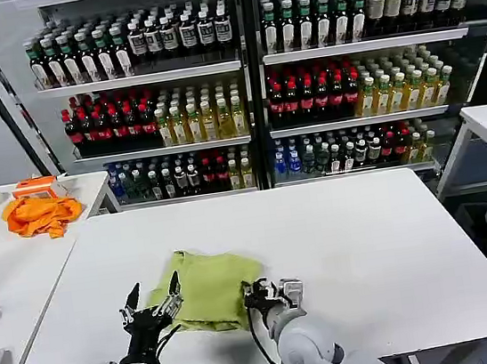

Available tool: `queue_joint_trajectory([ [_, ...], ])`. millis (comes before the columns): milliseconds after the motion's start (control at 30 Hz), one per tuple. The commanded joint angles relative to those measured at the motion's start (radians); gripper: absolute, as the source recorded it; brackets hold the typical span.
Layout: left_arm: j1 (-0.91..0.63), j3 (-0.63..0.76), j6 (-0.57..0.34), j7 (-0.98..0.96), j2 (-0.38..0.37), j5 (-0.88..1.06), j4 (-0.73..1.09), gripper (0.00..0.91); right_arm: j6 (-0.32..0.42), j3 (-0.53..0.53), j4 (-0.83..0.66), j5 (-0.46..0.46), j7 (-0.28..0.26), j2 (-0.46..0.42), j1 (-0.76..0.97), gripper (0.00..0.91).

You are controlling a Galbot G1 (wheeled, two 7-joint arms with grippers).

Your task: Fold and organize the clothes.

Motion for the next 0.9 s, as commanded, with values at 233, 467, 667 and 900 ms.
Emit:
queue_joint_trajectory([
  [233, -0.004, 0.007, -0.001, 0.001, 0.000, -0.003, 0.002, 0.907, -0.105, 0.095, -0.075, -0.010, -0.093, -0.111, 0.103, 0.000],
  [467, -0.002, 0.015, 0.000, 0.002, 0.005, 0.000, 0.002, 0.907, -0.193, 0.153, -0.147, -0.019, -0.220, -0.221, 0.187, 0.000],
  [667, -0.002, 0.021, 0.000, 0.003, 0.008, 0.001, 0.003, 0.907, -0.214, 0.176, -0.210, -0.138, -0.346, -0.260, 0.210, 0.000],
  [900, 0.002, 0.027, 0.000, 0.006, 0.015, 0.011, -0.002, 0.907, -0.206, 0.207, -0.210, -0.269, -0.448, -0.250, 0.174, 0.907],
])
